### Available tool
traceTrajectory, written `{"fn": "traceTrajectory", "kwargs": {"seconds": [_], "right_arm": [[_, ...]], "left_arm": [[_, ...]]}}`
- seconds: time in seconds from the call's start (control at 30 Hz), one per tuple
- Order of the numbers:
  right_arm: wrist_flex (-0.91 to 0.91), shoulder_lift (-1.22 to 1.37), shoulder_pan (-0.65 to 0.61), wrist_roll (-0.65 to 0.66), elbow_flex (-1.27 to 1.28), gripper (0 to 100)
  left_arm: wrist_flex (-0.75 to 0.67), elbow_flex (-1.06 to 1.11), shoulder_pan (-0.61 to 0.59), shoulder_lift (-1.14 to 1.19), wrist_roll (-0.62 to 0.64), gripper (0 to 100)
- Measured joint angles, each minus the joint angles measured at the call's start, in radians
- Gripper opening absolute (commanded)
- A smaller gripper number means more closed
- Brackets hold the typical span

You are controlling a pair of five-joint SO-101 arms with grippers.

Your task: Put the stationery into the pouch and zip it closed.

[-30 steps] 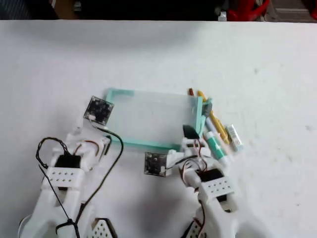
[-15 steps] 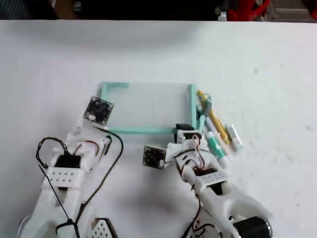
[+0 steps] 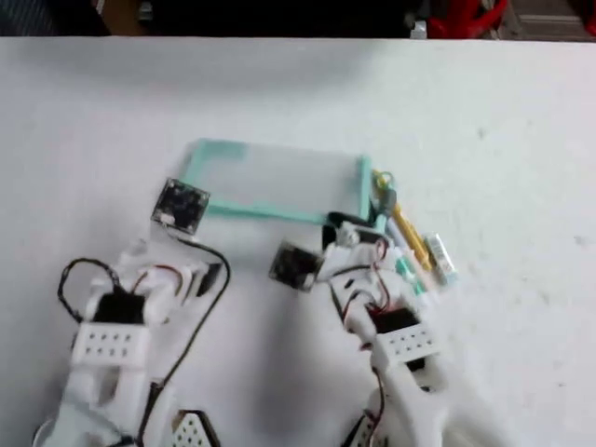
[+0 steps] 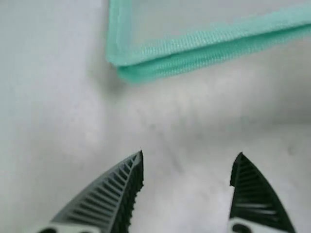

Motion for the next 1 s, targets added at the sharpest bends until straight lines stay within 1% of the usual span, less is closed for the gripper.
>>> {"fn": "traceTrajectory", "kwargs": {"seconds": [0.07,0.2,0.27,0.33,0.5,0.63,0.7,0.8,1.0], "right_arm": [[0.222,-0.094,0.0,-0.041,-0.098,1.8],[0.64,-0.247,-0.055,-0.071,-0.276,1.8],[0.801,-0.293,-0.106,-0.071,-0.325,1.8],[0.922,-0.319,-0.144,-0.072,-0.359,1.8],[1.086,-0.347,-0.173,-0.031,-0.41,1.8],[1.209,-0.362,-0.207,-0.018,-0.493,1.8],[1.274,-0.376,-0.241,-0.017,-0.546,1.8],[1.358,-0.381,-0.278,-0.015,-0.611,1.8],[1.418,-0.382,-0.288,-0.015,-0.64,1.8]], "left_arm": [[0.052,-0.003,0.031,-0.107,-0.046,32],[0.193,-0.037,0.19,-0.338,-0.18,32],[0.279,-0.114,0.247,-0.414,-0.229,32],[0.362,-0.206,0.262,-0.43,-0.278,32],[0.531,-0.434,0.273,-0.382,-0.44,32],[0.631,-0.539,0.273,-0.285,-0.608,32],[0.637,-0.56,0.273,-0.235,-0.68,32],[0.637,-0.58,0.278,-0.189,-0.746,32],[0.531,-0.571,0.29,-0.184,-0.783,32]]}}
